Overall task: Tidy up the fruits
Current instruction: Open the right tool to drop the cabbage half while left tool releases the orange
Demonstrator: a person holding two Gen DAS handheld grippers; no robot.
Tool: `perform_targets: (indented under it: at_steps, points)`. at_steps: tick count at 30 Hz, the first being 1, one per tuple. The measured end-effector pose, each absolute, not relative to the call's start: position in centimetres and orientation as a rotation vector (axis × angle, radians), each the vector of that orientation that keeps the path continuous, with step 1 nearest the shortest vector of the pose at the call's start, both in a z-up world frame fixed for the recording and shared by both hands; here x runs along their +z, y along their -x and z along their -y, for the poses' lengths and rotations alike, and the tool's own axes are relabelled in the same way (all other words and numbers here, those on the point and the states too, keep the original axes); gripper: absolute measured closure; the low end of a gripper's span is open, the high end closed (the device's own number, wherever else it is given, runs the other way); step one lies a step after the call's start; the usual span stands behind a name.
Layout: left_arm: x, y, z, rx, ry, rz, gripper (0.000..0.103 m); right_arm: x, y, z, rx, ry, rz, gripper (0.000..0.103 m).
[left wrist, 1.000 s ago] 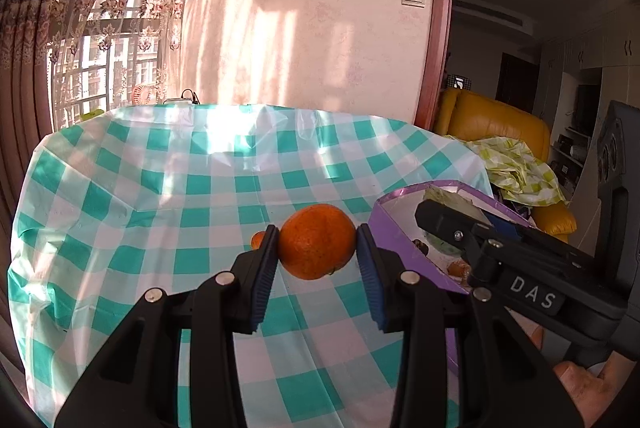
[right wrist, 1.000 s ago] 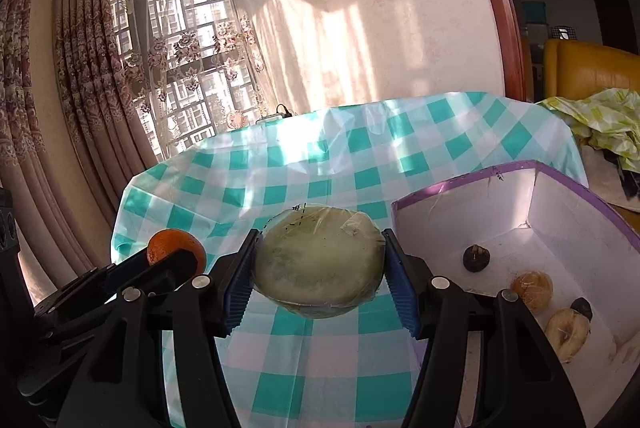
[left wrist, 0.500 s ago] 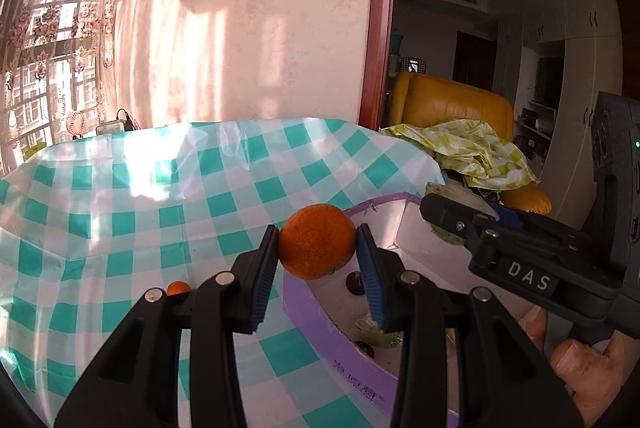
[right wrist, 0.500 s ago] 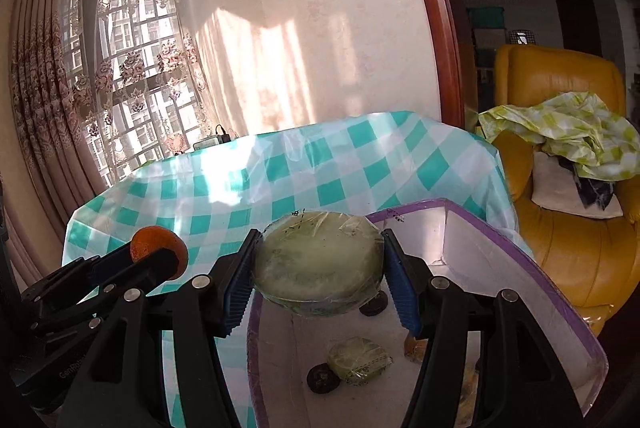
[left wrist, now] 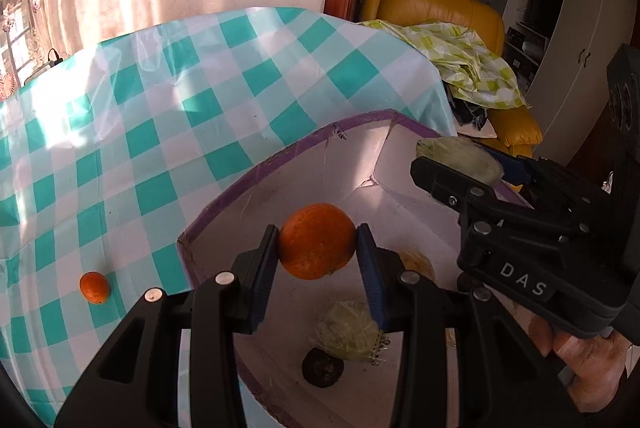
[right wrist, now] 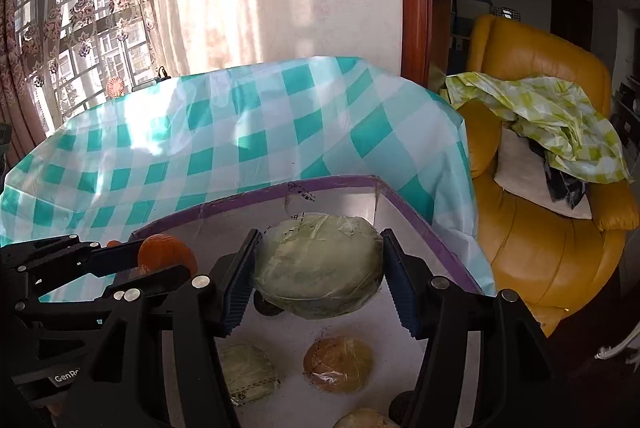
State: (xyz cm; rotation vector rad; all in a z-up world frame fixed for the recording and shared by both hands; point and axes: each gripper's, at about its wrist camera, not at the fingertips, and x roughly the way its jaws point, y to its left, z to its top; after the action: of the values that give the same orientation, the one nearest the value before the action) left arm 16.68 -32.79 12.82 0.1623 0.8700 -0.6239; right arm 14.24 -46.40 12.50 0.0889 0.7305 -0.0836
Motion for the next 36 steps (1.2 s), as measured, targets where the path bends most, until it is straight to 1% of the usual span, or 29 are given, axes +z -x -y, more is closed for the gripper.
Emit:
perform_targets:
  at_steps: [3, 7, 11, 15, 28, 36]
  points:
    - [10.8, -17.2, 34.6, -0.644, -0.279, -0.955, 0.064, 10.6, -15.7, 46.9, -0.098, -0.082, -0.833, 0.045]
    - [8.6, -17.7, 36.0, -0.659, -0.369, -1.015, 0.064, 8.1, -16.8, 47.4, -0.112, -0.088, -0.935, 0.045]
    - [7.1, -17.6, 37.2, -0.663, -0.475, -1.038, 0.063, 7.0, -17.3, 46.9, -0.106, -0.063, -0.991, 0.045]
    - [6.6, -17.9, 37.2, -0.66, -0.469, -1.046, 0.063, 5.6, -17.8, 46.6, -0.098, -0.056, -1.056, 0.045]
    - [7.0, -18.1, 37.0, -0.636, -0.447, -1.039, 0.062, 5.7, -17.4, 46.5, -0.108, -0.038, -1.052, 0.044]
    - [7.0, -18.2, 36.9, -0.644, -0.438, -1.034, 0.062, 5.9, -17.4, 46.4, -0.12, -0.03, -1.042, 0.042]
